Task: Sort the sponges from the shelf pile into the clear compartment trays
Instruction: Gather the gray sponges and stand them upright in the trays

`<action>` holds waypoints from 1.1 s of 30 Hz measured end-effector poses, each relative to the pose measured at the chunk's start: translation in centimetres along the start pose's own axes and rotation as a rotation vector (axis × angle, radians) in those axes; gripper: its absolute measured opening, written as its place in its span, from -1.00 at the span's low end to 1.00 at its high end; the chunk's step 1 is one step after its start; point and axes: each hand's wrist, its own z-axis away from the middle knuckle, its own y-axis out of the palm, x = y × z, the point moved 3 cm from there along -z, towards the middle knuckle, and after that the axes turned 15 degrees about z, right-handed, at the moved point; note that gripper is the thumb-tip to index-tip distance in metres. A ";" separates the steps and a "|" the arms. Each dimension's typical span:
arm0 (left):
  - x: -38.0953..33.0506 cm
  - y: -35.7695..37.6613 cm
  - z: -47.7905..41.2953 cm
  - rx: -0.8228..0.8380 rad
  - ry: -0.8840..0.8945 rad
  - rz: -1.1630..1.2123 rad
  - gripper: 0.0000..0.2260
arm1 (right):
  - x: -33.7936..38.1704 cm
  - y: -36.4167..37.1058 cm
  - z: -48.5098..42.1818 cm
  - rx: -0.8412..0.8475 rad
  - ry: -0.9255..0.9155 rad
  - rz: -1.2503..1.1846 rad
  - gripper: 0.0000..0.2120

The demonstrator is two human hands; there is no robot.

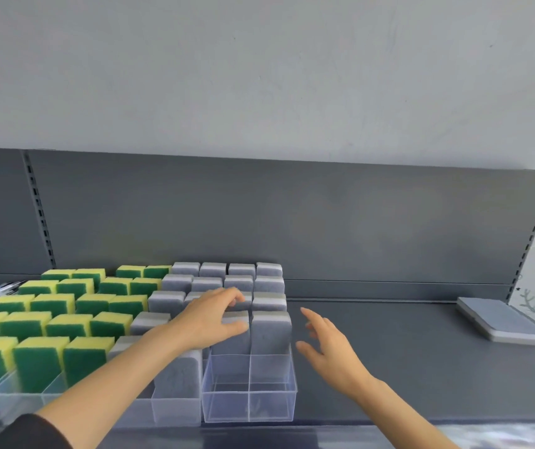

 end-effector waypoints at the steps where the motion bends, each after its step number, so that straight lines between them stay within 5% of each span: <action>1: -0.6 -0.1 -0.1 -0.027 0.021 -0.005 -0.63 | -0.9 -0.3 0.3 -0.007 0.025 -0.004 -0.47; 12: -7.5 5.3 -4.4 0.038 0.081 -0.050 -0.61 | -9.2 -4.7 3.1 -0.101 0.192 0.019 -0.58; 33: -20.5 22.9 -16.3 0.410 0.150 -0.101 -0.51 | -27.1 -15.8 14.3 -0.170 0.655 0.204 -0.54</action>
